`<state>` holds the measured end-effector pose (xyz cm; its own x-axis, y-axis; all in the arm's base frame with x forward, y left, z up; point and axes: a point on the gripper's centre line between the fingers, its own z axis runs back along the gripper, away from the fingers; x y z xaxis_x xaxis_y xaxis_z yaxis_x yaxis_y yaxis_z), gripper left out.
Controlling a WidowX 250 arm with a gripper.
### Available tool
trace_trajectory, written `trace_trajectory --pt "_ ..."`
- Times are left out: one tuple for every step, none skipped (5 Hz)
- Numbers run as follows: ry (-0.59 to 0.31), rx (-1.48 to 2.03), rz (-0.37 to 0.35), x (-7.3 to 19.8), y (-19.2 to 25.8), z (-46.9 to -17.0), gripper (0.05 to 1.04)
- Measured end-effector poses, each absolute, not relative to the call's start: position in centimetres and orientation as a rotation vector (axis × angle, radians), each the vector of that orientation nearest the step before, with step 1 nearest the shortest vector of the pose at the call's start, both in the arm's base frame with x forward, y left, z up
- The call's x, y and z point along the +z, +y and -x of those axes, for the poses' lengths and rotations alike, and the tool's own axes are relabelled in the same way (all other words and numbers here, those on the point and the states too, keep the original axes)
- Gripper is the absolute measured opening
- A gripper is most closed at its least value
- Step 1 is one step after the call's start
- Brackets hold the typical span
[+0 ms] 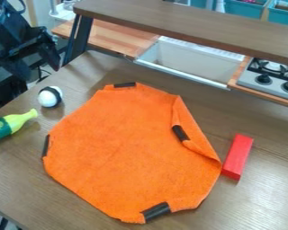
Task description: Fold cloth from the top right to the left
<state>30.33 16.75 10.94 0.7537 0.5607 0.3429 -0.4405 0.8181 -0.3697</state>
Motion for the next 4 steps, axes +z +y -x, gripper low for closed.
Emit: trace_trajectory --pt "-0.438 0.574 0.293 10.1 16.6 -30.3 0.999" --pt "-0.435 0.676 0.385 8.9 14.1 -30.9 0.999" --pt "-0.421 0.75 0.451 8.5 11.3 -31.4 0.999" --pt "-0.448 0.773 0.478 8.9 8.0 -32.6 0.999"
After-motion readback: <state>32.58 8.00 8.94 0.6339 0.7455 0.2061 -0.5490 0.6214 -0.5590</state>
